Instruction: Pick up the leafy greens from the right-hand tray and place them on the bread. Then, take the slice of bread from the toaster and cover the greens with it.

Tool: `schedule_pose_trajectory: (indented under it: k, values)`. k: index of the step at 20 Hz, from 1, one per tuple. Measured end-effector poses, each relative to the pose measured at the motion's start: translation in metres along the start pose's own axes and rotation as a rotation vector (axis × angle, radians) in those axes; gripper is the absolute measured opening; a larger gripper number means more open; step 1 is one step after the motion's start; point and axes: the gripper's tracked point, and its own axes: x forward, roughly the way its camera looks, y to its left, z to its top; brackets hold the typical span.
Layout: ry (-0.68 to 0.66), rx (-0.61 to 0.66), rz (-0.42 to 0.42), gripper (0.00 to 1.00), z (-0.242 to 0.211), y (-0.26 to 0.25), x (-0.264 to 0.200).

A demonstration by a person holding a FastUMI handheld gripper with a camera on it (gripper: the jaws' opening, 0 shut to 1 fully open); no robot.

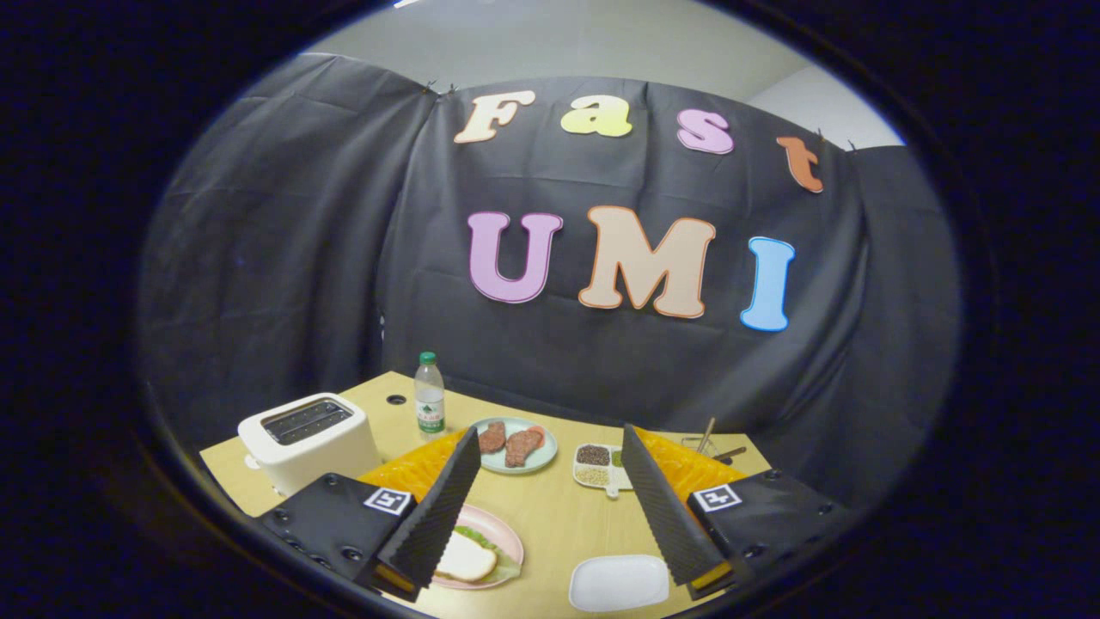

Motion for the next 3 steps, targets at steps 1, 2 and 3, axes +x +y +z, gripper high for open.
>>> schedule_pose_trajectory:
  k: [1, 2, 3]
  values:
    - [0.007, -0.004, 0.000, 1.00, -0.0029, 0.0012, -0.0011]
    - [0.011, -0.006, 0.000, 1.00, -0.0055, 0.0020, -0.0029]
    - [0.011, -0.001, 0.003, 1.00, -0.0066, 0.0035, -0.0040]
